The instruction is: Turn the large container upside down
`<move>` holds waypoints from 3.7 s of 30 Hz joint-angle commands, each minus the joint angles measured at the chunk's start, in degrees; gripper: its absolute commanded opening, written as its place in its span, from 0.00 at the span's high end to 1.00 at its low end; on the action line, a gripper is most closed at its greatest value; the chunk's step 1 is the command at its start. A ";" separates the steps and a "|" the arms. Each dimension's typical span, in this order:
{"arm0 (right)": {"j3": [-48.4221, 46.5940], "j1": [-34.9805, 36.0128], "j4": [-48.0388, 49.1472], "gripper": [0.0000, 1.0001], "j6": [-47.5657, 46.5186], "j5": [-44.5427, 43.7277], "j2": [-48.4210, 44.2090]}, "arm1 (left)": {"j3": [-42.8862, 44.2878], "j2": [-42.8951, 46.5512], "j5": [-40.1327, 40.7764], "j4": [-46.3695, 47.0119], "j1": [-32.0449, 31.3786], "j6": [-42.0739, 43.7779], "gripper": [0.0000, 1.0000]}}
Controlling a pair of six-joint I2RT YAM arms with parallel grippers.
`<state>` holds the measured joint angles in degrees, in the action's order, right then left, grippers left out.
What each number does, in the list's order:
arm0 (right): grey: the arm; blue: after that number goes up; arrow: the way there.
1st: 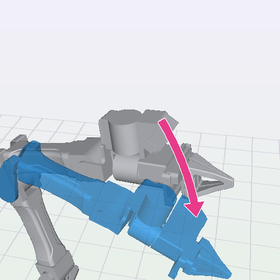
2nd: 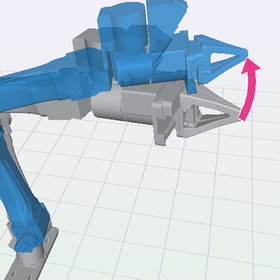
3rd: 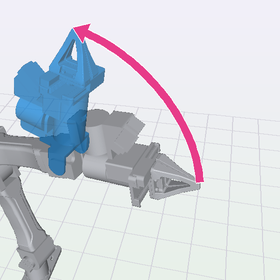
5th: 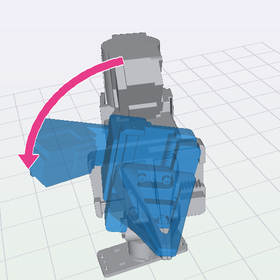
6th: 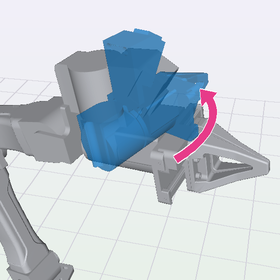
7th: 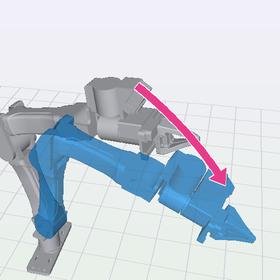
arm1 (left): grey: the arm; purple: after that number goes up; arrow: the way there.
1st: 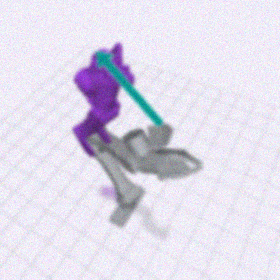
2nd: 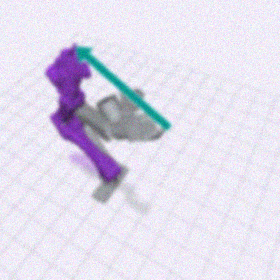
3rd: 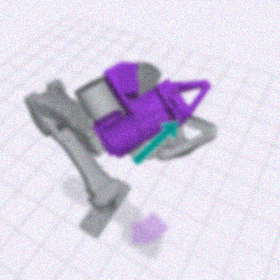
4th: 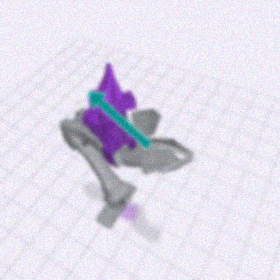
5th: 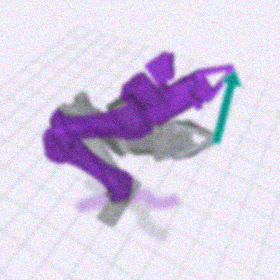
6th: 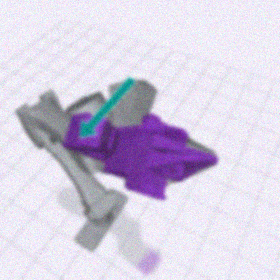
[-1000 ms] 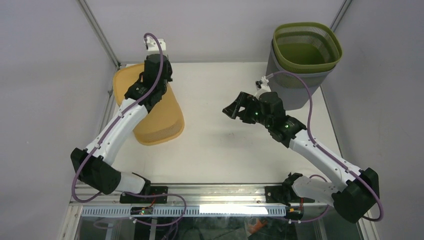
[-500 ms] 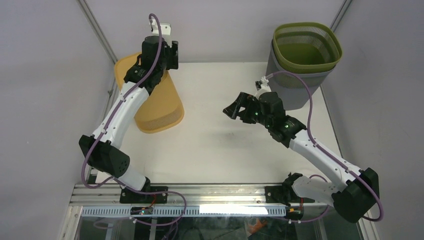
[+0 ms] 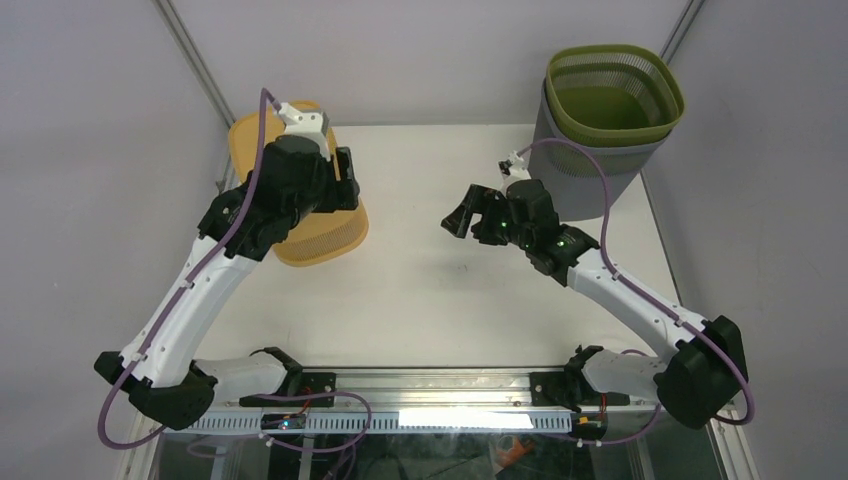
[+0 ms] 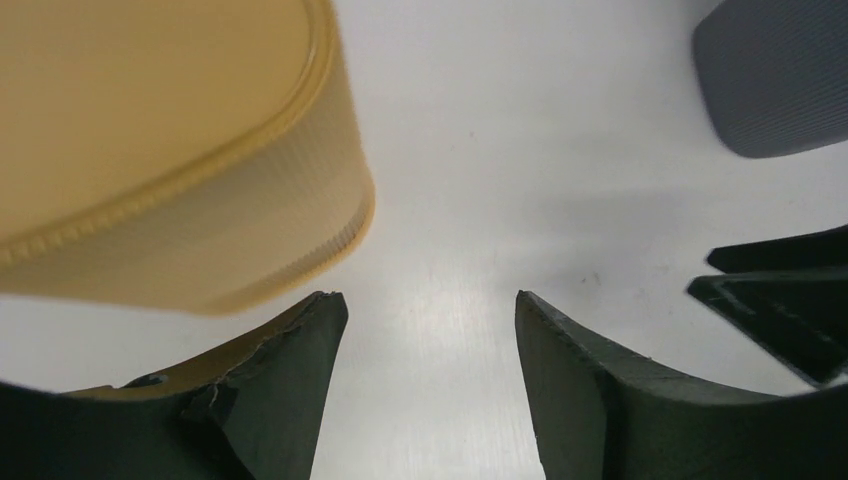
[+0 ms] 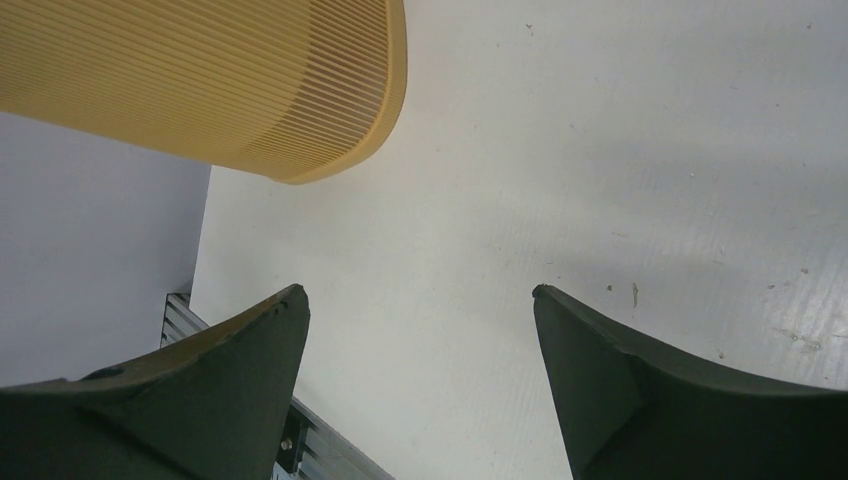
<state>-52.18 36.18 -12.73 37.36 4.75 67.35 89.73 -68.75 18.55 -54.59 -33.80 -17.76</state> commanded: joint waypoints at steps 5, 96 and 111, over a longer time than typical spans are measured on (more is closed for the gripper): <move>-3.63 -0.29 4.18 0.13 -1.57 1.95 1.47 | -15.23 0.00 6.16 -2.25 9.87 -8.51 0.32; -84.44 -24.82 -49.86 0.49 -36.51 -15.56 37.80 | -10.72 -14.28 -24.04 20.31 -4.91 -7.81 0.01; -81.56 -24.63 -49.16 0.40 -33.67 -8.60 32.33 | -9.91 -15.32 -24.52 20.32 -4.92 -7.53 0.01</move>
<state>-134.15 11.29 -61.98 2.90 -6.17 100.20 78.37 -84.07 -4.19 -36.84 -38.28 -24.88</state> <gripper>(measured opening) 0.599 0.987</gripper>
